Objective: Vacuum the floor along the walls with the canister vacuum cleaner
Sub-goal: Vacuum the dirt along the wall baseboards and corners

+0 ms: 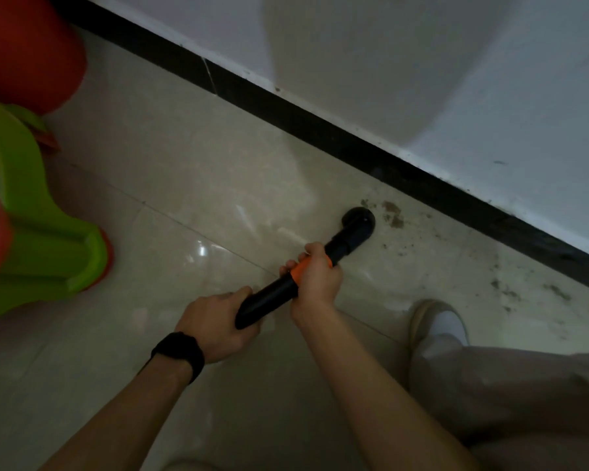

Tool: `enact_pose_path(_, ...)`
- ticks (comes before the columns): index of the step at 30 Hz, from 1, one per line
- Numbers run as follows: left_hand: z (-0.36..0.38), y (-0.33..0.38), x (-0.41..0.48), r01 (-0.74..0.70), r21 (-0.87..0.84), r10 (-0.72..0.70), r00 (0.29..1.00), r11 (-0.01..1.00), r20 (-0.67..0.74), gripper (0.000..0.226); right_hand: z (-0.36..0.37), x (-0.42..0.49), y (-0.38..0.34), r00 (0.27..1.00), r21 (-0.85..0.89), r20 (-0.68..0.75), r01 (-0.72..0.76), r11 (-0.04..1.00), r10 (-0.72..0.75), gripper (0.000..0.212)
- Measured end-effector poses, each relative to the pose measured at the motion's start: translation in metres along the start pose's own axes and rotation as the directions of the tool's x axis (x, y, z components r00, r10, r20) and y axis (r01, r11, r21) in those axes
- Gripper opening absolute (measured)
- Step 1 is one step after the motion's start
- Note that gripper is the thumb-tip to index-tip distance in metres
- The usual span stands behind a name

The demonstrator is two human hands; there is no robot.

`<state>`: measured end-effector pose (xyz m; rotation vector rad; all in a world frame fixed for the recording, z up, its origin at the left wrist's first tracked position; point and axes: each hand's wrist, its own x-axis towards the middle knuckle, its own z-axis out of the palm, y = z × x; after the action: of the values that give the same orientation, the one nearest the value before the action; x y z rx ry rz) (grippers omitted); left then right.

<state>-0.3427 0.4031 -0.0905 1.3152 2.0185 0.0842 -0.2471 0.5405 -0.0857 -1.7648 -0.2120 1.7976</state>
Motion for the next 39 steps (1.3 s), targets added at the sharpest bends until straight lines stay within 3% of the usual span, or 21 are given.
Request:
enact_pose_path(9, 0.021, 0.032, 0.006, -0.275, 0.105, 0.257, 0.954, 0.956, 0.154, 0.029, -0.070, -0.002, -0.012, 0.976, 0.169, -0.217, 0.048, 0.984, -0.010, 0.011)
enact_pose_path(17, 0.041, 0.067, 0.016, -0.441, 0.210, 0.394, 0.890, 0.872, 0.230, 0.042, -0.124, 0.003, -0.019, 0.935, 0.237, -0.352, 0.119, 0.964, -0.029, 0.016)
enact_pose_path(21, 0.043, 0.060, 0.016, -0.412, 0.231, 0.381, 0.909, 0.882, 0.166, 0.060, -0.114, 0.005, -0.020, 0.949, 0.242, -0.314, 0.112, 0.964, -0.031, 0.017)
enact_pose_path(24, 0.034, 0.052, 0.011, -0.330, 0.207, 0.318, 0.944, 0.921, 0.089, 0.043, -0.094, 0.003, -0.022, 0.974, 0.215, -0.222, 0.084, 0.973, -0.035, 0.015)
enact_pose_path(28, 0.020, 0.032, 0.000, -0.201, 0.168, 0.206, 0.978, 0.965, -0.012, 0.035, -0.060, -0.005, -0.017, 0.998, 0.162, -0.068, 0.018, 0.987, -0.007, 0.014)
enact_pose_path(39, 0.001, 0.028, -0.009, -0.036, 0.198, 0.053, 0.996, 0.980, -0.078, 0.036, -0.024, -0.004, -0.015, 0.995, 0.090, 0.092, -0.058, 0.994, 0.050, 0.014)
